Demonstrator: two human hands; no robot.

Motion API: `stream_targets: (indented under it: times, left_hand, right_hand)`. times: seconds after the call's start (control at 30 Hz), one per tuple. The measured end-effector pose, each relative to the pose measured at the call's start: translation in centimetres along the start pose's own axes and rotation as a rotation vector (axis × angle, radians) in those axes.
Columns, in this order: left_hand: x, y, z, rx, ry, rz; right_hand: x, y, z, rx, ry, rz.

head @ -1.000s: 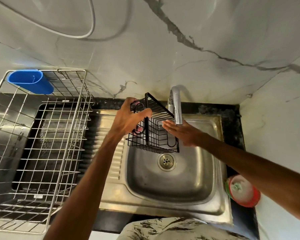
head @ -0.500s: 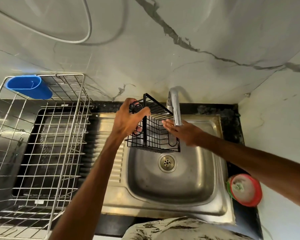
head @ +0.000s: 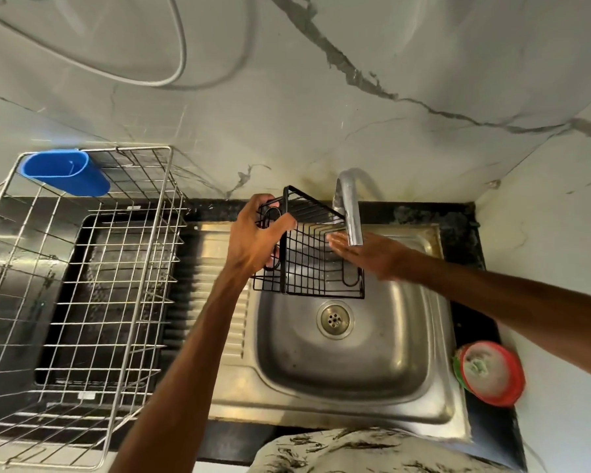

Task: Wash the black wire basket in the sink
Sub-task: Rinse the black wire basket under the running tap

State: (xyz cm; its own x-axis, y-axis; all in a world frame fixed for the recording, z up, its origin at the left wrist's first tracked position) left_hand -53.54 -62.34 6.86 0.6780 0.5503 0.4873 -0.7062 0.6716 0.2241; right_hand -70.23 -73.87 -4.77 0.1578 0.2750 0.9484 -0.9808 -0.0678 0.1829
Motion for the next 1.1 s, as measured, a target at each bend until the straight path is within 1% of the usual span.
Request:
stream_targets:
  times: [0.07,0.1,0.17,0.2,0.23,0.27,0.33,0.4,0.47,0.53,0.6,0.67,0.73,0.8,0.83,0.87,0.9,0.93,0.97,1.0,1.03,1.1]
  left_hand:
    - [0.4,-0.2,0.2,-0.021,-0.013,0.036]
    - [0.5,-0.2,0.1,-0.025,-0.015,0.055]
    - [0.8,-0.1,-0.2,-0.041,-0.011,0.097]
    - [1.0,0.0,-0.2,-0.054,-0.004,0.114]
    - [1.1,0.1,-0.3,-0.064,0.006,0.126]
    - [1.1,0.2,-0.5,-0.068,0.016,0.135]
    - [1.1,0.4,-0.9,-0.066,0.03,0.148]
    - [1.1,0.6,-1.0,-0.069,0.027,0.156]
    - [1.0,0.8,-0.9,-0.083,0.011,0.166]
    - [1.0,0.9,-0.9,-0.09,0.003,0.179]
    - [1.1,1.1,-1.0,-0.095,0.004,0.199]
    - [1.4,1.8,-1.1,-0.098,-0.01,0.231]
    - [1.6,2.9,-1.5,-0.081,0.0,0.271]
    - [1.3,4.2,-2.3,-0.067,0.026,0.288]
    - [1.1,4.8,-2.7,-0.061,0.035,0.288]
    - [0.8,5.4,-3.2,-0.047,0.044,0.289]
    - [0.6,5.9,-3.5,-0.037,0.053,0.289]
    - [0.2,6.6,-3.9,-0.025,0.067,0.282]
    - [-0.3,7.3,-4.3,-0.013,0.088,0.265]
    - [-0.9,8.1,-4.2,-0.01,0.11,0.244]
    - [-1.3,9.0,-4.2,-0.011,0.117,0.231]
    - [-1.9,10.4,-4.5,-0.016,0.115,0.216]
  right_hand:
    - [-1.3,-0.4,-0.6,0.057,0.021,-0.046]
    - [-2.0,-0.4,-1.4,0.095,-0.004,-0.05]
    - [-3.0,0.1,-3.1,0.139,-0.108,-0.133]
    - [-3.4,0.4,-3.6,0.132,-0.154,-0.174]
    - [-3.8,0.7,-4.2,0.106,-0.21,-0.176]
    - [-4.6,0.9,-4.7,0.063,-0.317,-0.184]
    - [-5.8,1.6,-5.2,-0.066,-0.666,-0.198]
    - [-6.1,2.2,-4.8,-0.218,-0.975,-0.143]
    - [-5.6,2.6,-4.7,-0.349,-1.202,-0.109]
    - [-4.5,2.4,-4.8,-0.394,-1.398,-0.076]
    - [-3.9,2.4,-4.6,-0.501,-1.652,-0.042]
    - [-3.7,2.7,-3.9,-0.657,-1.767,0.04]
    - [-4.1,3.8,-3.3,-0.851,-1.815,0.196]
    - [-5.3,5.6,-3.5,-1.129,-1.831,0.365]
    - [-6.3,6.6,-4.1,-1.275,-1.793,0.39]
    - [-6.9,7.2,-5.3,-1.382,-1.812,0.368]
    - [-7.4,6.9,-6.9,-1.448,-1.93,0.3]
    - [-7.5,6.0,-8.9,-1.47,-2.142,0.215]
    - [-7.1,4.9,-10.7,-1.451,-2.339,0.121]
    - [-6.1,4.0,-11.9,-1.407,-2.47,0.074]
    - [-5.3,3.3,-12.5,-1.345,-2.534,0.076]
    - [-4.5,2.7,-12.4,-1.283,-2.479,0.103]
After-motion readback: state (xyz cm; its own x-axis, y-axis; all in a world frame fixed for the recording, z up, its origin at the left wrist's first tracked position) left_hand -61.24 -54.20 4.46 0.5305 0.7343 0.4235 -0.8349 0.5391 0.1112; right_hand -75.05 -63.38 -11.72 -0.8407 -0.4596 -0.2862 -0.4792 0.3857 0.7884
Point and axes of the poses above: each hand's wrist, its own y-axis away from the middle knuckle, its own x-axis out of the back of the hand, z = x × y, the point moved 9 cm from there along -y, towards the middle knuckle, and after that the axes turned 3 degrees about z, right-handed, at the moved point
